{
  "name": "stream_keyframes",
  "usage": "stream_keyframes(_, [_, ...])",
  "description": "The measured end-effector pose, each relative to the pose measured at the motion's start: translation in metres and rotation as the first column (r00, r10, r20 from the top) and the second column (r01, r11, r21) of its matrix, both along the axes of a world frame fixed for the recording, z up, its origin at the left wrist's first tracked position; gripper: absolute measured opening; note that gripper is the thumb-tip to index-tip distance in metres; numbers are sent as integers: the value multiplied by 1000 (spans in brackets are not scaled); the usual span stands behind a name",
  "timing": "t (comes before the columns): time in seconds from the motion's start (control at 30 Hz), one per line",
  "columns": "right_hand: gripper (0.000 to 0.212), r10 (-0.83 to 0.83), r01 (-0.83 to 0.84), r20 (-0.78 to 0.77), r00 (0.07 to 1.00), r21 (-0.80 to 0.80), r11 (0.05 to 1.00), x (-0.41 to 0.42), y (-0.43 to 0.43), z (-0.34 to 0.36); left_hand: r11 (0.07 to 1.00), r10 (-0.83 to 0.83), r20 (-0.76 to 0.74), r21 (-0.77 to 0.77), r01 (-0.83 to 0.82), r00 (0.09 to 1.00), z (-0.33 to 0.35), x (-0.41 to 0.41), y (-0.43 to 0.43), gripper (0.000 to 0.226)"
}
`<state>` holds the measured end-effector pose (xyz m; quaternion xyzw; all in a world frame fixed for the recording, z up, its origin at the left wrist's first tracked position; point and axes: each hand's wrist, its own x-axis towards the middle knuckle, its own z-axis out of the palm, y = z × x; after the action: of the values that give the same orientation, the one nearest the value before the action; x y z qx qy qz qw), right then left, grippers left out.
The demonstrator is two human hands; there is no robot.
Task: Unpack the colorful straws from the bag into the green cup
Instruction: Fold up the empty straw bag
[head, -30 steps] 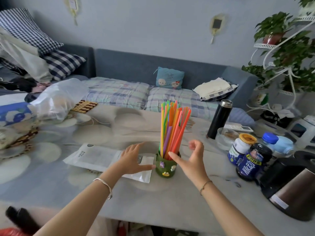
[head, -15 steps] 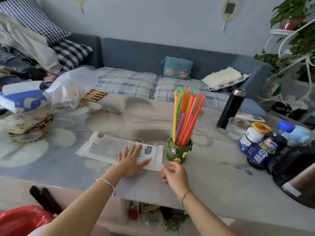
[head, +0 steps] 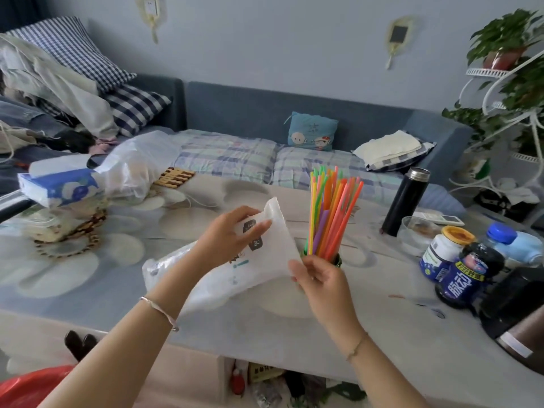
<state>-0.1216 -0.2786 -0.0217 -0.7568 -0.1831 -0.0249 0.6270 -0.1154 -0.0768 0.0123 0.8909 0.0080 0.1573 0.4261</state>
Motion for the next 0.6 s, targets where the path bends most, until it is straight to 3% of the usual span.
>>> stream_keyframes(0.07, [14, -49, 47, 5, 999, 176, 983, -1, -5, 25, 991, -40, 39, -124, 45, 998, 21, -8, -10, 43])
stream_keyframes(0.17, [27, 138, -51, -167, 976, 444, 895, -2, -5, 46, 940, -26, 135, -334, 70, 991, 37, -19, -25, 34])
stream_keyframes(0.3, [35, 239, -120, -264, 935, 399, 909, -13, 10, 51, 846, 120, 214, -533, 13, 969, 43, -23, -37, 34])
stream_keyframes(0.37, [30, 191, -55, -280, 941, 431, 901, -13, 13, 51, 808, 46, 145, -587, 49, 988, 42, -25, -31, 38])
stream_keyframes(0.43, [29, 102, 28, -275, 956, 434, 901, -7, 13, 52, 826, -191, -30, -546, 144, 981, 38, -29, -18, 48])
stream_keyframes(0.5, [29, 18, 112, -285, 958, 432, 895, 0, 10, 51, 886, -391, -260, -365, 285, 883, 29, -35, -5, 44])
stream_keyframes(0.53, [29, -5, 129, -287, 958, 417, 900, 3, 8, 51, 899, -413, -322, -297, 323, 852, 24, -38, 0, 42])
stream_keyframes(0.6, [35, 60, 56, -302, 951, 361, 931, 6, 5, 48, 913, -341, -291, -328, 242, 894, 16, -40, 8, 42])
